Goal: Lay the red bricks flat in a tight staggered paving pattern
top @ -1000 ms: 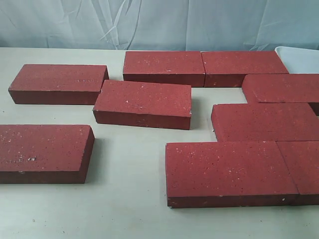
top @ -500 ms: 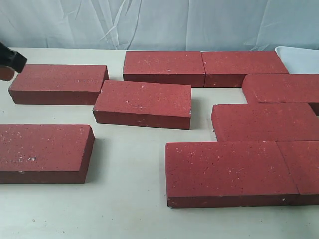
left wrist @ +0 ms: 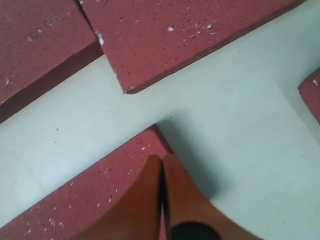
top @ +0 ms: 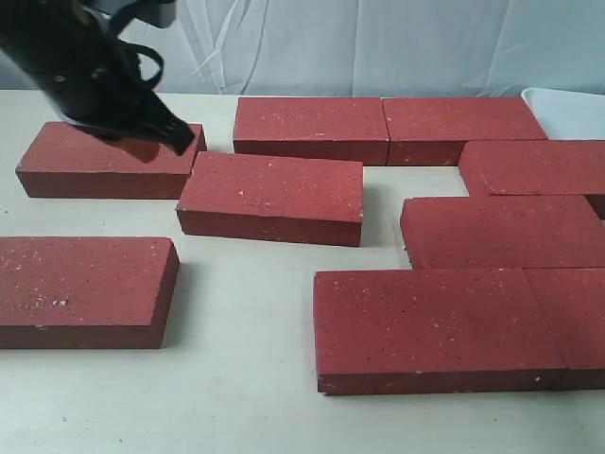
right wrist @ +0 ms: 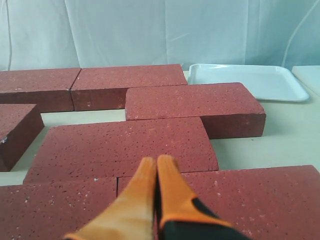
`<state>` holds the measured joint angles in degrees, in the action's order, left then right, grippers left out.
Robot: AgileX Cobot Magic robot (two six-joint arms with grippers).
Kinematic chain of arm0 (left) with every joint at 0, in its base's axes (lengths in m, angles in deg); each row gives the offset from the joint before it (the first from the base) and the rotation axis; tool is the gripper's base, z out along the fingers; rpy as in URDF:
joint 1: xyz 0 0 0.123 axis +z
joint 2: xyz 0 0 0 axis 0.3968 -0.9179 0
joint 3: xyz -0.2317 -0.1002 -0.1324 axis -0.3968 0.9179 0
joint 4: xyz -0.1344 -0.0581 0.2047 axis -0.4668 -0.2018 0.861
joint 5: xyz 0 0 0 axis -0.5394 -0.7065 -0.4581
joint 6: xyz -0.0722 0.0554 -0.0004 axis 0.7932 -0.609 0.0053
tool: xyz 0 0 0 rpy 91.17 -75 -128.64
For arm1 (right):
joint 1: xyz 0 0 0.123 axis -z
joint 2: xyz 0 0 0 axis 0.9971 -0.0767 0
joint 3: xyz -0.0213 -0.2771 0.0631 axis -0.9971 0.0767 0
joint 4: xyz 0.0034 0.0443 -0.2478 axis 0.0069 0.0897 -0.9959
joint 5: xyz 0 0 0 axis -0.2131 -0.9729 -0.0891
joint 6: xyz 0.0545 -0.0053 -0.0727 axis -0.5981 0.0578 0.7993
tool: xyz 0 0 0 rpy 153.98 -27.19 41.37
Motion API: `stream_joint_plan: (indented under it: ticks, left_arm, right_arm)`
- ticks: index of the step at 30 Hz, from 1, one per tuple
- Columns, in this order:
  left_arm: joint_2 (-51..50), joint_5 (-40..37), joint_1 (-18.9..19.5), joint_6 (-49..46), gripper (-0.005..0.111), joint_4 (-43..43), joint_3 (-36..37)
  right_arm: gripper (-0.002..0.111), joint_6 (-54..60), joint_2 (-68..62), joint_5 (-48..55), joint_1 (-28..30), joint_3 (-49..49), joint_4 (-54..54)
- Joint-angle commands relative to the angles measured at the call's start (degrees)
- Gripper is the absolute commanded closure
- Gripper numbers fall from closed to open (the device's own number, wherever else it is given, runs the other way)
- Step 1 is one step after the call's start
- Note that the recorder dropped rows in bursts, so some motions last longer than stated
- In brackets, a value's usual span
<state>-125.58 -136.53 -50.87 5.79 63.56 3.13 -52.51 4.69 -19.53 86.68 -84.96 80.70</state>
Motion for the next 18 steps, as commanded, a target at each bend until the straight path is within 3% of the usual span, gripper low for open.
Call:
stream_joint_plan:
  ticks: [1, 13, 18]
  left_arm:
    - [-5.61, -0.75, -4.19, -2.3, 0.107, 0.69, -5.41]
    - [-21.68, -8.65, -10.4, -11.44, 0.107, -1.84, -19.42]
    - [-27.02, -9.38, -11.05, -19.26, 0.107, -9.06, -24.11]
  right_arm:
    - [0.109, 0.25, 0.31, -0.42, -0.05, 0.13, 0.0]
    - [0.109, 0.25, 0.31, -0.42, -0.05, 0.13, 0.0]
    - [0.109, 0.25, 0.31, -0.42, -0.05, 0.13, 0.0]
